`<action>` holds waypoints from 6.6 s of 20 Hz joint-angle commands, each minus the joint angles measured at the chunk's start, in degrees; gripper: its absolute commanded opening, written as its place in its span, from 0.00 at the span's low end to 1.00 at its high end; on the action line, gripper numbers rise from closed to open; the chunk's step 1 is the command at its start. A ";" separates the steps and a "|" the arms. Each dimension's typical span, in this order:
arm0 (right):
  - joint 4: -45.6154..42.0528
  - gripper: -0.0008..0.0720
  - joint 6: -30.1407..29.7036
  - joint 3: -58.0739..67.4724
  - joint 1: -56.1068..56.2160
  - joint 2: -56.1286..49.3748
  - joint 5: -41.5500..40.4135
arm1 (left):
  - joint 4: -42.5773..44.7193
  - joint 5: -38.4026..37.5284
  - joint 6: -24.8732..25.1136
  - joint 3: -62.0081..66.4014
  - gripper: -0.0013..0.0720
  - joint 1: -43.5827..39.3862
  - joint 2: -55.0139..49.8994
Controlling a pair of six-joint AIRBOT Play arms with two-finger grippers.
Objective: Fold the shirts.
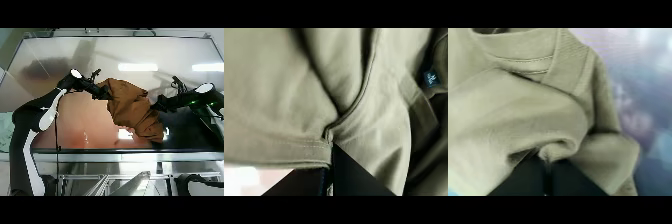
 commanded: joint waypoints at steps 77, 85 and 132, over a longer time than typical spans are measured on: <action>33.46 0.05 -8.24 -37.38 10.78 14.69 -24.48 | 10.03 -9.27 -2.01 7.21 0.12 22.40 -1.53; 10.23 0.05 -0.96 -22.56 -4.46 13.86 -17.90 | -2.19 -14.71 1.79 6.45 0.03 30.73 6.43; 23.58 0.28 -13.90 -17.22 -11.78 0.70 -14.12 | 13.84 -3.63 10.27 -50.34 0.47 50.86 37.38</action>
